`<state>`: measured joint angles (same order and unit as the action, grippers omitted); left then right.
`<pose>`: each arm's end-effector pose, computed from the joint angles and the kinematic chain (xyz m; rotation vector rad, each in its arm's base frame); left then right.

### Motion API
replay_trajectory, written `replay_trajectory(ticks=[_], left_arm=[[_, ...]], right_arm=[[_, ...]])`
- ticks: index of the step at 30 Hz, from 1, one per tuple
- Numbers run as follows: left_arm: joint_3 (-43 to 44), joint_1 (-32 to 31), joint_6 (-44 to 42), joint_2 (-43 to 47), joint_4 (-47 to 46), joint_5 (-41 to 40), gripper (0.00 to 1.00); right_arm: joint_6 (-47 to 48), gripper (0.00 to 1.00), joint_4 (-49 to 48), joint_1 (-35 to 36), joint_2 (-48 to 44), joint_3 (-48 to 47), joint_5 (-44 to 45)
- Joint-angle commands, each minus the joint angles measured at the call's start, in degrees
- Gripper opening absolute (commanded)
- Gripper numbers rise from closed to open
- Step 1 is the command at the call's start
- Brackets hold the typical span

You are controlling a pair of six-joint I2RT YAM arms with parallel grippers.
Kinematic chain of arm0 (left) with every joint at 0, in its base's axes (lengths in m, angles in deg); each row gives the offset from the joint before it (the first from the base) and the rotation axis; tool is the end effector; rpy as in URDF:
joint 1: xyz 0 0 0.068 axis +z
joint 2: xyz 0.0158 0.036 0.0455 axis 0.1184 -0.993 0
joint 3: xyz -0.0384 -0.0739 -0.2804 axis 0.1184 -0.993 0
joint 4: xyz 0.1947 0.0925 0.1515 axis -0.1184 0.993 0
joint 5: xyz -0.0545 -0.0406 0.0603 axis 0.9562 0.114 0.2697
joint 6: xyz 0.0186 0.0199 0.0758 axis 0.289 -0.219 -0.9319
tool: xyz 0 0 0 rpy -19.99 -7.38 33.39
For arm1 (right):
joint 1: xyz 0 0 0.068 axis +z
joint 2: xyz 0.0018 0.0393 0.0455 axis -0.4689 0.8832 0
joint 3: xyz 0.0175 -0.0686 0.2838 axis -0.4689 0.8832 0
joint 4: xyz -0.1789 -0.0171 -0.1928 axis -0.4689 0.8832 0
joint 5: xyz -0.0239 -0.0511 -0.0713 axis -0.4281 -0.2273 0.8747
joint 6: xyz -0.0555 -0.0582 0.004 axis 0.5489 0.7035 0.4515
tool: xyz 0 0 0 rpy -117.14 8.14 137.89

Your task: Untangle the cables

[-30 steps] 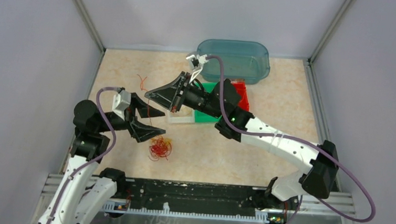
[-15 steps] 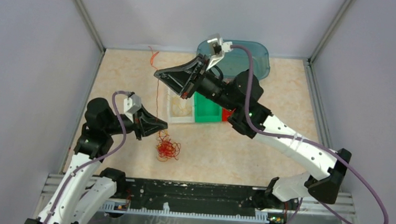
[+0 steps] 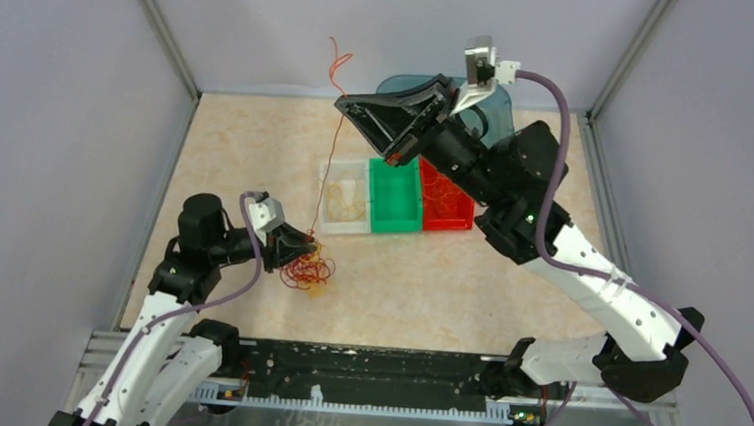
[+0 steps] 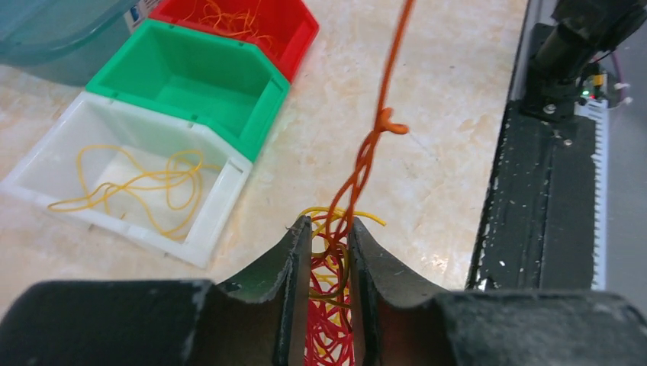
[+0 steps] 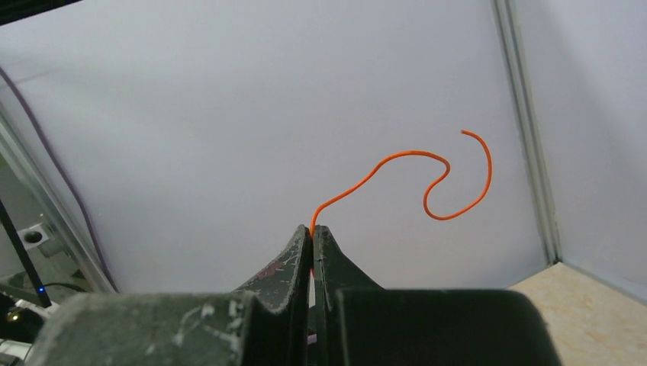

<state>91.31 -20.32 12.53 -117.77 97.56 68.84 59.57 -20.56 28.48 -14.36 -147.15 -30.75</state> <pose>0.1354 -0.0907 0.2941 1.0412 1.5184 -0.8712 0.1422 0.2348 0.5881 -0.4356 1.0553 1.4145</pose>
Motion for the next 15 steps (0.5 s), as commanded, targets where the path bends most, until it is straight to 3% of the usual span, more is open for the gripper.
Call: replay_trajectory(ticks=[1,7,15], left_arm=[[-2.0,-0.3,-8.5,0.6,2.6,-6.6,0.29],[-3.0,-0.2,-12.0,0.6,4.3,-10.7,0.22],[-5.9,-0.2,-24.1,2.2,8.9,-15.7,0.23]], right_arm=[[3.5,0.00,-0.7,-0.7,-4.5,-4.8,3.4],[4.0,0.00,1.1,-0.7,-5.2,-5.8,3.9],[10.5,0.00,5.8,-0.7,-7.2,-12.3,8.5]])
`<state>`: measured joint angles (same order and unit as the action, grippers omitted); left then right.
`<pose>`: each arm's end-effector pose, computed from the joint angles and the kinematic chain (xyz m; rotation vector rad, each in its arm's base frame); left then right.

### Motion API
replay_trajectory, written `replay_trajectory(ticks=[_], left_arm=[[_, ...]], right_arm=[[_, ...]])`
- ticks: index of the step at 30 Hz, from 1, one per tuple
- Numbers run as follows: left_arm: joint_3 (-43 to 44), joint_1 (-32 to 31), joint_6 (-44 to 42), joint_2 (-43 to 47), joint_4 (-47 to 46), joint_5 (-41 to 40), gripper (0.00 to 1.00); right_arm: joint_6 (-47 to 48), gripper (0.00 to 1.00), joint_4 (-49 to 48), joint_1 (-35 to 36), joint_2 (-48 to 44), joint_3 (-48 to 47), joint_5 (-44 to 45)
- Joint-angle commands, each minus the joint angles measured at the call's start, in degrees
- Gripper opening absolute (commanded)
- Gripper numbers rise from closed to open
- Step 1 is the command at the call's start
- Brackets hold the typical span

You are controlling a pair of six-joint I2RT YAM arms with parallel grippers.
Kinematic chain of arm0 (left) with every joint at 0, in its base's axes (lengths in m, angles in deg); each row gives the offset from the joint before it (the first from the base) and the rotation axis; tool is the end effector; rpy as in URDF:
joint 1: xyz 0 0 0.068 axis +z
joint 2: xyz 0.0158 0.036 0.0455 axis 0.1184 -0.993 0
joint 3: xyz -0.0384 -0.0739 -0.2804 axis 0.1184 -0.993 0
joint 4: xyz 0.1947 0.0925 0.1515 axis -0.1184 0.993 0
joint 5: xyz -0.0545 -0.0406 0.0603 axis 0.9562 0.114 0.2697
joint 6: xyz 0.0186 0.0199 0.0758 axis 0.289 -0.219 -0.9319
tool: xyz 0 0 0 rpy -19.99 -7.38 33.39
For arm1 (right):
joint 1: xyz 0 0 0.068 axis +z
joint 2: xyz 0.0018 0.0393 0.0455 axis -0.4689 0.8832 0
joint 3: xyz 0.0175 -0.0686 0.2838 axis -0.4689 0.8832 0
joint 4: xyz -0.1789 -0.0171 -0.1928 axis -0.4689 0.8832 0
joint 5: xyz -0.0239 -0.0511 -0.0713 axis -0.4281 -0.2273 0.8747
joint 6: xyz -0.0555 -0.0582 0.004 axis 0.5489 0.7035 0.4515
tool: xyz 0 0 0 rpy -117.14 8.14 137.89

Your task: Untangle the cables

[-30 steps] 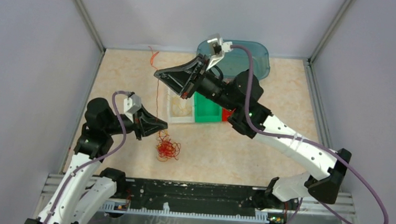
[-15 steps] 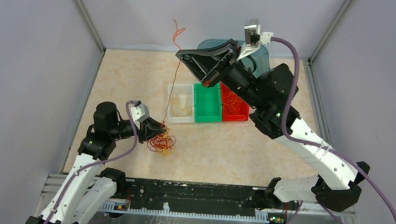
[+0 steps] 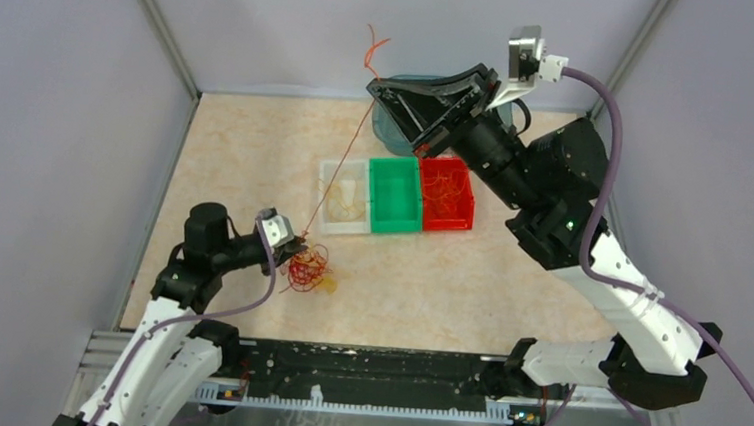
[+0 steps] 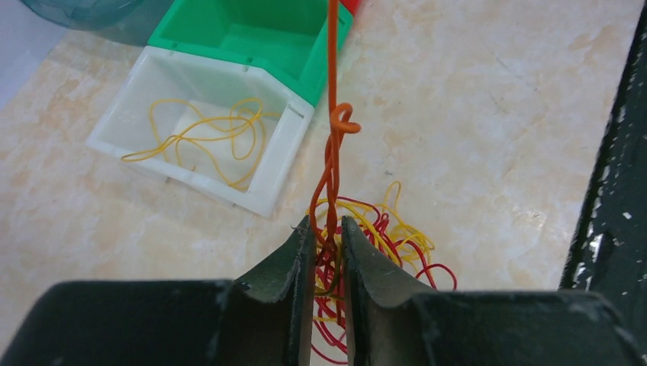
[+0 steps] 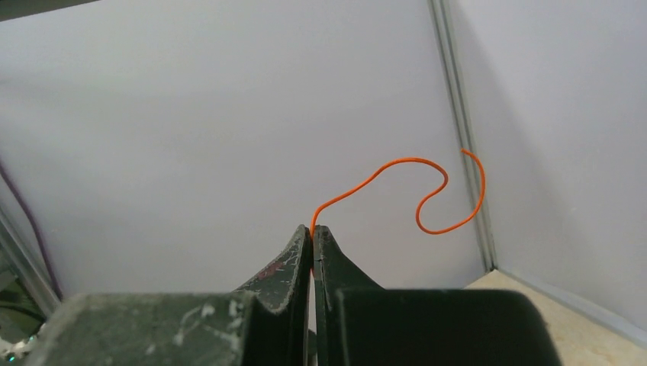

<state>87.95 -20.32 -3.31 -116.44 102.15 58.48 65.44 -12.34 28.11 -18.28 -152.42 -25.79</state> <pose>0.1385 -0.0830 0.2636 1.1412 1.5440 -0.5651 0.1249 0.1952 0.6172 -0.3910 1.0236 1.2797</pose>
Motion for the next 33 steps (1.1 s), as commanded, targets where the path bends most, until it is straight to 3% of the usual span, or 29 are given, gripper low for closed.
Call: replay_trajectory(ticks=[1,4,16,22,26,33], left_arm=[[-3.1,-0.3,-9.6,1.0,4.3,-6.8,0.24],[-4.1,-0.2,-11.1,1.3,4.6,-10.3,0.32],[-5.5,-0.2,-19.4,3.2,8.7,-10.8,0.44],[-7.9,-0.2,-22.4,3.2,8.5,-13.8,0.27],[-8.8,-0.2,-23.2,2.8,7.6,-16.3,0.10],[-6.6,-0.2,-22.2,1.7,8.1,-16.1,0.03]], right_arm=[[5.8,0.00,-1.2,-0.4,-3.5,-8.3,4.4],[9.1,0.00,1.1,-0.3,-4.7,-10.5,7.0],[16.8,0.00,7.0,-0.4,-8.1,-12.2,16.5],[19.9,0.00,9.3,-0.4,-8.9,-13.7,20.7],[22.9,0.00,9.7,-0.4,-10.4,-15.2,23.8],[25.2,0.00,10.9,-0.4,-11.9,-12.3,26.9]])
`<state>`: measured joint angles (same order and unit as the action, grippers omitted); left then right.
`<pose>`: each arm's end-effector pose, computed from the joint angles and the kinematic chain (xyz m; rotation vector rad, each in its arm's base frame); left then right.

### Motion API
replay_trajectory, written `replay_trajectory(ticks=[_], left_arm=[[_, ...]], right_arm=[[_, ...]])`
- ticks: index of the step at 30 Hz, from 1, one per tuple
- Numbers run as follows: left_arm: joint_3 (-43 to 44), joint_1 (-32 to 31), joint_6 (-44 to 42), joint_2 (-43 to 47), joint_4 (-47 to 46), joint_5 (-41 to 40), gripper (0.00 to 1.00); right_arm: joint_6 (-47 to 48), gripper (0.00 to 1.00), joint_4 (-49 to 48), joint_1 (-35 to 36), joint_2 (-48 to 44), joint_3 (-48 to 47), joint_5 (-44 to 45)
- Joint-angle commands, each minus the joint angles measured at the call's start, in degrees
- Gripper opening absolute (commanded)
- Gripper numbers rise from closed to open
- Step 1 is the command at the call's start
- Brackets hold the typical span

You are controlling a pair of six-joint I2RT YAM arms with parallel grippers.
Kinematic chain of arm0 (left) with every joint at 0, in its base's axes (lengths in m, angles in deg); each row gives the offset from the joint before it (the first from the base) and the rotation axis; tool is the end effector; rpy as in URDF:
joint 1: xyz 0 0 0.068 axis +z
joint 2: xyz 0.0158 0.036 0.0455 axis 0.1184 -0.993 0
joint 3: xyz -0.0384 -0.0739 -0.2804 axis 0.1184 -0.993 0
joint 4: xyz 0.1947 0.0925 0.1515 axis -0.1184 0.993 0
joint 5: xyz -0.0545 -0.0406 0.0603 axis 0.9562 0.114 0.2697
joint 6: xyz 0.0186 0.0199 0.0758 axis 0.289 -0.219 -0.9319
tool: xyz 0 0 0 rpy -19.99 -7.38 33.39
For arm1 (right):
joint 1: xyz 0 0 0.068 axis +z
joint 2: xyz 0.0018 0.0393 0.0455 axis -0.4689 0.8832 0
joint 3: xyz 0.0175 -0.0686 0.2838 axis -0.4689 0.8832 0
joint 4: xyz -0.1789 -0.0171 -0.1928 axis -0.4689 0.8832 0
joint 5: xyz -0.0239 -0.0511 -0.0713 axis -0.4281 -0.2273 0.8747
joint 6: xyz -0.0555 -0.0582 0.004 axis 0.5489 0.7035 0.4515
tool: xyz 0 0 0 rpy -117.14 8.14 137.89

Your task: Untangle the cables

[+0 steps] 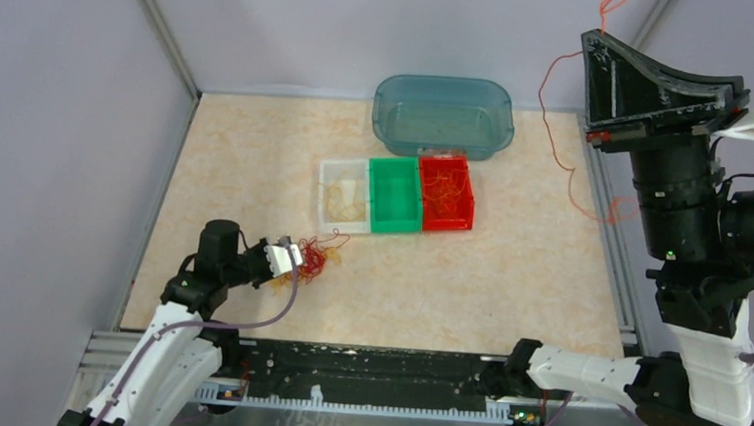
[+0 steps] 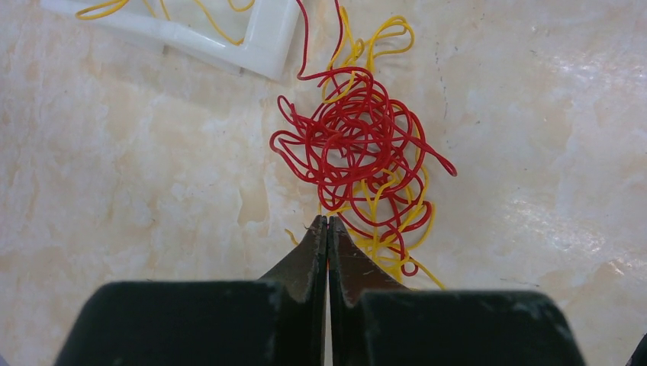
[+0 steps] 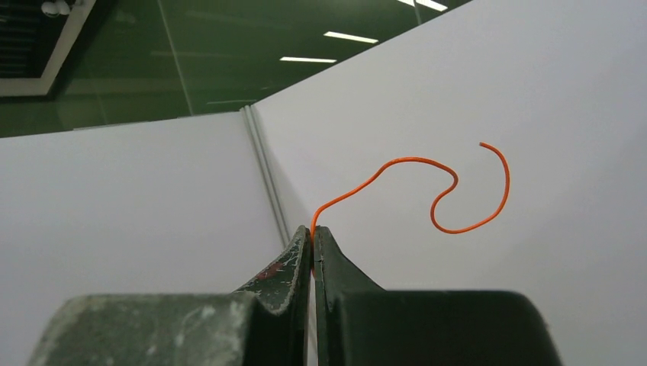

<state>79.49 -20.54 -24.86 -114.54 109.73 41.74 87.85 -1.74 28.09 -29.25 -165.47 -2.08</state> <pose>0.1323 -0.0651 0.1935 1.3812 1.6752 -0.1545 0.0618 0.0504 0.6812 -0.0834 0.8523 0.7873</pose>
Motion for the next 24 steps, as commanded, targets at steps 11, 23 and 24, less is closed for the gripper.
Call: replay_trajectory(ticks=[11,23,24], left_arm=[[11.5,0.0,1.4,-0.8,7.5,9.8,0.08],[15.8,0.0,3.4,-1.9,10.2,14.0,0.08],[15.9,0.0,3.6,-2.0,10.2,14.3,0.08]], right_arm=[[4.2,0.00,-3.9,-0.4,-0.3,11.0,6.0],[4.8,0.00,-8.8,-1.8,4.7,17.2,6.2],[4.5,0.00,-9.1,-2.9,5.1,17.6,5.7]])
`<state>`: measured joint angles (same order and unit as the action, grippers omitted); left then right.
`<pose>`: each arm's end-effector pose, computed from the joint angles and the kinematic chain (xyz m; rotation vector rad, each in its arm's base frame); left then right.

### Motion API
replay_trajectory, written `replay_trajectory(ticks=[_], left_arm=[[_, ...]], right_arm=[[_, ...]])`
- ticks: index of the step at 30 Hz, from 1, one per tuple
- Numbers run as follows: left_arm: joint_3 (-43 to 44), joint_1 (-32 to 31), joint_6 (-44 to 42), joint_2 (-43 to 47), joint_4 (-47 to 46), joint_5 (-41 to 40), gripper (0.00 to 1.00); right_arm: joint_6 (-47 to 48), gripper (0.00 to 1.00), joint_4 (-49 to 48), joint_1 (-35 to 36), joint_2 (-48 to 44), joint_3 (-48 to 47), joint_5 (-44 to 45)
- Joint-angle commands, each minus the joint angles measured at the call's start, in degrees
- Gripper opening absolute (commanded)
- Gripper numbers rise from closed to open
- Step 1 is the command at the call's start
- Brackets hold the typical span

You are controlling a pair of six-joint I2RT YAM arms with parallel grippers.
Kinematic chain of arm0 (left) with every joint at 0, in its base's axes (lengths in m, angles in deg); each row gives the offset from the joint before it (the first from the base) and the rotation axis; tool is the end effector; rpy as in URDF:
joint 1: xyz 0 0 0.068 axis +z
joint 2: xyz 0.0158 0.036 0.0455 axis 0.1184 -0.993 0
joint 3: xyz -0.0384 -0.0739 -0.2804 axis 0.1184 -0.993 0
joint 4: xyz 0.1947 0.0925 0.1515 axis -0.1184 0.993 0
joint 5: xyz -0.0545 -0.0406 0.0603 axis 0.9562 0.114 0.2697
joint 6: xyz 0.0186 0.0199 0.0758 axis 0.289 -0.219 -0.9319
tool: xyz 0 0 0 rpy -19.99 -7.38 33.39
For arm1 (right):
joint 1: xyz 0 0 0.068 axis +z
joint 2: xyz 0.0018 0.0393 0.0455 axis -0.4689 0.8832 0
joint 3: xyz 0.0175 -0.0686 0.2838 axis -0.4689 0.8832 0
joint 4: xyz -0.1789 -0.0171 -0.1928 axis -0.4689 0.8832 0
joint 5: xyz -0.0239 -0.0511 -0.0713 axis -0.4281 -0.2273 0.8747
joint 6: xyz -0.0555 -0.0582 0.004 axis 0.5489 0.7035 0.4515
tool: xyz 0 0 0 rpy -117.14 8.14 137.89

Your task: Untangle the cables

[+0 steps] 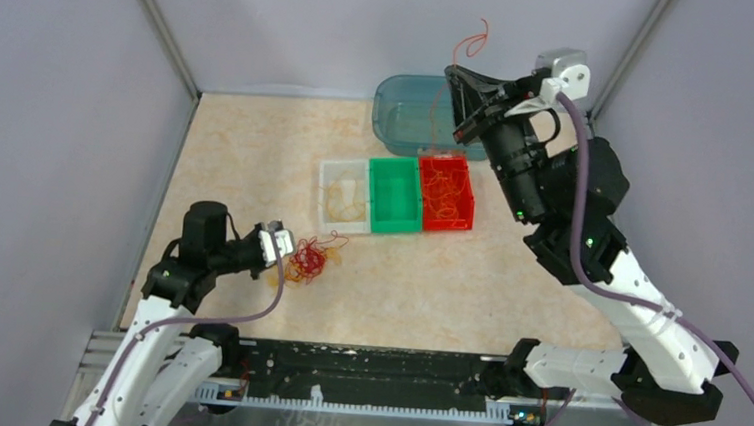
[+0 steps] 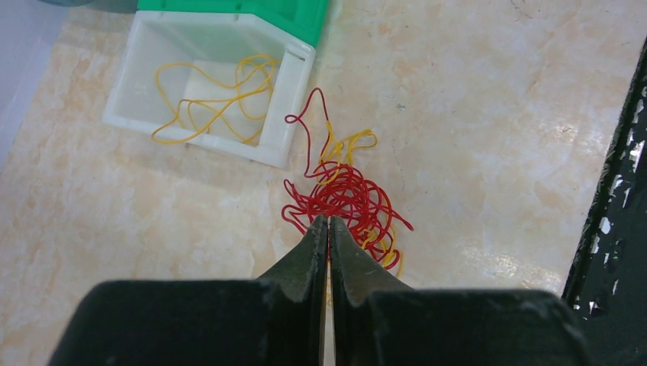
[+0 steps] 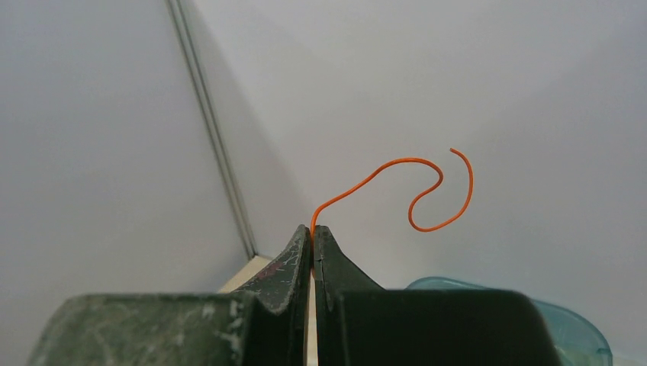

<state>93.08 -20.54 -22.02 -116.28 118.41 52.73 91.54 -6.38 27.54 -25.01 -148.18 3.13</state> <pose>0.1267 -0.0752 0.2628 1.3722 1.5493 -0.3536 0.1333 0.1428 0.6011 -0.1901 1.1225 0.5760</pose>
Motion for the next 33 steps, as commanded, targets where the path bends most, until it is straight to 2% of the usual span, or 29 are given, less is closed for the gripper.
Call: replay_trajectory(ticks=[1,5,15,33], left_arm=[[2.5,0.0,0.9,-0.5,1.5,3.4,0.08],[3.0,0.0,0.9,-1.2,1.9,3.6,0.09],[3.5,0.0,0.4,-1.1,3.2,2.6,0.18],[2.5,0.1,-1.5,-0.3,3.9,2.0,0.20]], right_arm=[[0.0,0.00,-4.5,-3.6,1.3,0.7,-0.1],[-5.2,0.00,-4.8,-11.0,2.7,3.6,-4.4],[-11.4,0.00,-10.7,-22.8,7.0,9.2,-9.9],[-7.4,0.00,-13.6,-26.3,13.1,15.5,-8.3]])
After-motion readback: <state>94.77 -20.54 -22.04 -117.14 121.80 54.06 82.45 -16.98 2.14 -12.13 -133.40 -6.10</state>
